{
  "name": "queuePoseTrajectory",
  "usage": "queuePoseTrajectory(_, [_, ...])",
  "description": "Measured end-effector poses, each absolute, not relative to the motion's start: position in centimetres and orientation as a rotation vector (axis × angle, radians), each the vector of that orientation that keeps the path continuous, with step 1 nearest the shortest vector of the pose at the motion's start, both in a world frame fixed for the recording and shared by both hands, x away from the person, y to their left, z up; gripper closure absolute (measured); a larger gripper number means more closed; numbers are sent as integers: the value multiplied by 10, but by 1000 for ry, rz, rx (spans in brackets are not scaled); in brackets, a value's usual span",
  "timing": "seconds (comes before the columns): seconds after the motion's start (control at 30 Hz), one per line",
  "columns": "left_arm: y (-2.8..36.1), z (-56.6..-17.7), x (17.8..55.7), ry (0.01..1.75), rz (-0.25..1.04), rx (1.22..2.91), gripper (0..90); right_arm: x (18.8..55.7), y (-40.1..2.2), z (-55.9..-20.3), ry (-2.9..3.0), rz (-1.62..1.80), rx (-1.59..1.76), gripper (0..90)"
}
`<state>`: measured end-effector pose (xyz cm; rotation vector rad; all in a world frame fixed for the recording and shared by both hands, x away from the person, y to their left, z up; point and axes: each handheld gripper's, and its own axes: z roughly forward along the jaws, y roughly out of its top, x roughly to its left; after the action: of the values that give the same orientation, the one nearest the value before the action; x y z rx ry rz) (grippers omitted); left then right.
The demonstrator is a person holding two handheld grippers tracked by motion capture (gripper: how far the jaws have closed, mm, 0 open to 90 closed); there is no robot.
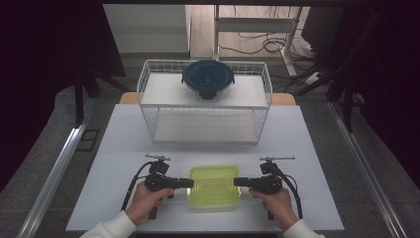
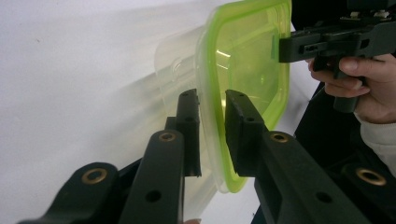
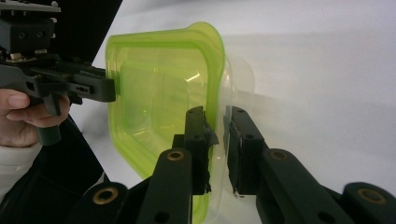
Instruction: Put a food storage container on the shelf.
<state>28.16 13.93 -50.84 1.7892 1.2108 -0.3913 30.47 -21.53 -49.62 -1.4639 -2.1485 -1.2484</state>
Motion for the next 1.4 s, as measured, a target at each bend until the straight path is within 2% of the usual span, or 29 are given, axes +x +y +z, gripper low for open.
queuePoseTrajectory(0.23, [142, -503, 280, 1185, -382, 1772, 796, 301, -215, -489, -2181, -1288, -1431, 791])
queuePoseTrajectory(0.97, [142, -472, 282, 1069, -226, 1808, 811, 293, -213, -454, -2366, -1453, -1318, 793])
queuePoseTrajectory(1.4, [145, -433, 302, 1020, -151, 1813, 811, 305, -209, -420, -2411, -1576, -1275, 793])
